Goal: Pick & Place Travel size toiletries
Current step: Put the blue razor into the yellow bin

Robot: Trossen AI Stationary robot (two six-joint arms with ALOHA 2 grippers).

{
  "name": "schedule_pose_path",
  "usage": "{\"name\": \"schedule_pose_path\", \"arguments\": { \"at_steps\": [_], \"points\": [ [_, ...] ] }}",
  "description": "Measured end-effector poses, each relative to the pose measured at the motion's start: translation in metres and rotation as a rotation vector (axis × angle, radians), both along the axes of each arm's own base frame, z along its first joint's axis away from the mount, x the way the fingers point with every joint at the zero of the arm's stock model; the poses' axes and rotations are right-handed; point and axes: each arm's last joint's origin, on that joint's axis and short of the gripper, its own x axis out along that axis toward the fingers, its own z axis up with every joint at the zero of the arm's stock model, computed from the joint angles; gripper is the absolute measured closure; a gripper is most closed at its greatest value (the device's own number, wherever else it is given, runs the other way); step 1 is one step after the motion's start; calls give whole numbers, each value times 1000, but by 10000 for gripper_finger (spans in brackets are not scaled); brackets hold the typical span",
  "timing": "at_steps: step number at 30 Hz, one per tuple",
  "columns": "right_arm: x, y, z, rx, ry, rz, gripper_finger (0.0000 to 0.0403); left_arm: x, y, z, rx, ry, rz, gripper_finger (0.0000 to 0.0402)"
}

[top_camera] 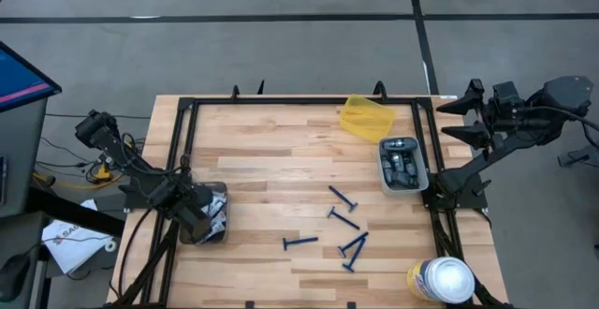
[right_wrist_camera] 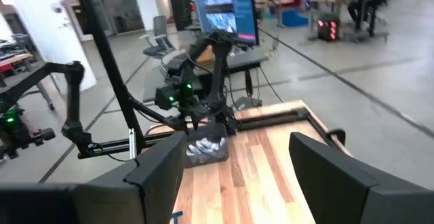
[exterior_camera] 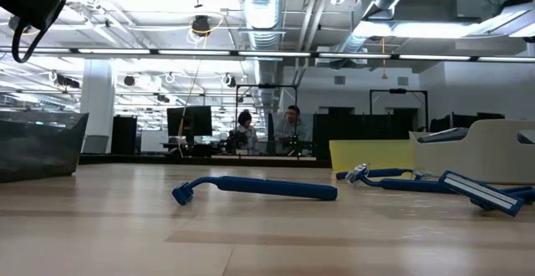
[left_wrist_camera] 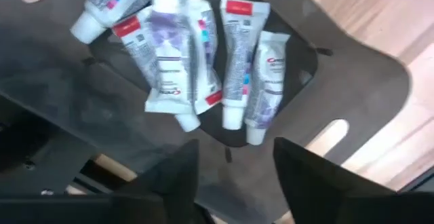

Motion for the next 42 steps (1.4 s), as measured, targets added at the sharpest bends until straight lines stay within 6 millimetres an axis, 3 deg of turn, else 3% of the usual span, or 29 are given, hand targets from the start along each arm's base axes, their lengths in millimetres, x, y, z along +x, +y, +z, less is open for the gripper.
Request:
{"name": "schedule_pose_path", "arguments": {
  "at_steps": [5, 9, 13, 19, 25, 32, 42],
  "points": [
    [9, 2, -9, 31, 96, -130, 148, 8, -5, 2, -69, -77, 13, 170],
    [18, 6, -14, 15, 159, -174, 148, 13, -7, 7, -132, -158, 22, 184],
    [28, 11, -15, 0, 182, -174, 148, 7, 0, 27, -160, -278, 23, 249],
    [37, 16, -13, 12, 167, -176, 148, -18, 30, 74, -78, -671, 21, 386],
    [45, 18, -6, 17, 106, -256, 148, -54, 67, 96, 71, -973, 12, 399],
    [59, 24, -7, 30, 115, -299, 148, -85, 94, 104, 157, -1143, -65, 401],
    [111, 32, -17, -8, 193, -418, 148, -113, 117, 107, 262, -1306, -165, 401]
  ]
}}
